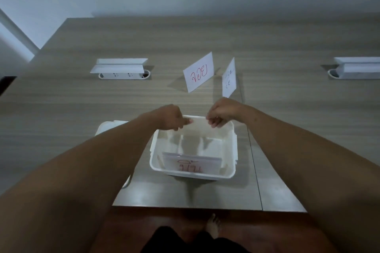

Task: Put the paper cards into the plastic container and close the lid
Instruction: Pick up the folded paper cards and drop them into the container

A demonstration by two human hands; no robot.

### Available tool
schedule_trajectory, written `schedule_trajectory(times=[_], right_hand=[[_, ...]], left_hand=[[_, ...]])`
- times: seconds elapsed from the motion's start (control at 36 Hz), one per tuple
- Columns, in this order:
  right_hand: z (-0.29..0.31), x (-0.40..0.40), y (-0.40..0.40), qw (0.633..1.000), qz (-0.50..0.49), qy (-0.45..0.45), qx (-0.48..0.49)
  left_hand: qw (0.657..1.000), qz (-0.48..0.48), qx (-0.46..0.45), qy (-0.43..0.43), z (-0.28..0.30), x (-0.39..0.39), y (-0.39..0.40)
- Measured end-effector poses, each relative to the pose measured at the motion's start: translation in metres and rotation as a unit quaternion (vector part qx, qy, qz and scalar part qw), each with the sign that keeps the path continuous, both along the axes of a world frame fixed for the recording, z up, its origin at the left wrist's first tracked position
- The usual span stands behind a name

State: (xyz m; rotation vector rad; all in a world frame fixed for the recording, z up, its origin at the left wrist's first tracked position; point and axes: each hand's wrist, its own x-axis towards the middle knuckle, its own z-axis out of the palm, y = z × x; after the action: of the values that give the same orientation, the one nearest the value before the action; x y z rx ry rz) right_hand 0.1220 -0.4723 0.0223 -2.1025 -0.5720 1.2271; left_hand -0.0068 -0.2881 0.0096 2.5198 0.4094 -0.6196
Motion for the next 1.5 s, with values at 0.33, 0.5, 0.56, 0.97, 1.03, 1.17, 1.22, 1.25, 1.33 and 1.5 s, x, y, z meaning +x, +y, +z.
schedule_trajectory(times=[0.33,0.5,0.56,0.97,1.03,1.17,1.22,1.25,1.33,1.5], right_hand=[[0.025,0.103,0.05,0.979,-0.045,-0.195,0.042],[0.016,0.142,0.083,0.965,-0.046,-0.259,-0.002],[0.009,0.152,0.093,0.963,-0.028,-0.267,-0.016],[-0.033,0.186,0.139,0.925,0.061,-0.368,-0.068],[-0.028,0.188,0.136,0.908,0.078,-0.405,-0.074],[-0.001,0.182,0.123,0.902,0.078,-0.423,-0.037],[0.014,0.174,0.118,0.912,0.049,-0.407,-0.003],[0.021,0.169,0.117,0.917,0.04,-0.396,0.01],[0.044,0.154,0.109,0.923,0.03,-0.38,0.05],[0.078,0.117,0.081,0.914,0.017,-0.394,0.098]], left_hand=[[0.985,0.028,0.138,-0.096,0.036,0.106,0.062],[0.98,0.057,0.156,-0.106,0.016,0.165,0.1],[0.982,0.081,0.135,-0.103,0.002,0.181,0.107],[0.972,0.179,-0.025,-0.148,-0.052,0.219,0.105],[0.978,0.141,-0.024,-0.15,-0.04,0.215,0.112],[0.985,0.073,-0.027,-0.154,0.012,0.196,0.13],[0.987,0.064,-0.018,-0.149,0.033,0.188,0.129],[0.987,0.06,-0.011,-0.148,0.042,0.184,0.128],[0.984,0.067,0.006,-0.166,0.068,0.168,0.119],[0.969,0.1,0.009,-0.226,0.106,0.123,0.09]])
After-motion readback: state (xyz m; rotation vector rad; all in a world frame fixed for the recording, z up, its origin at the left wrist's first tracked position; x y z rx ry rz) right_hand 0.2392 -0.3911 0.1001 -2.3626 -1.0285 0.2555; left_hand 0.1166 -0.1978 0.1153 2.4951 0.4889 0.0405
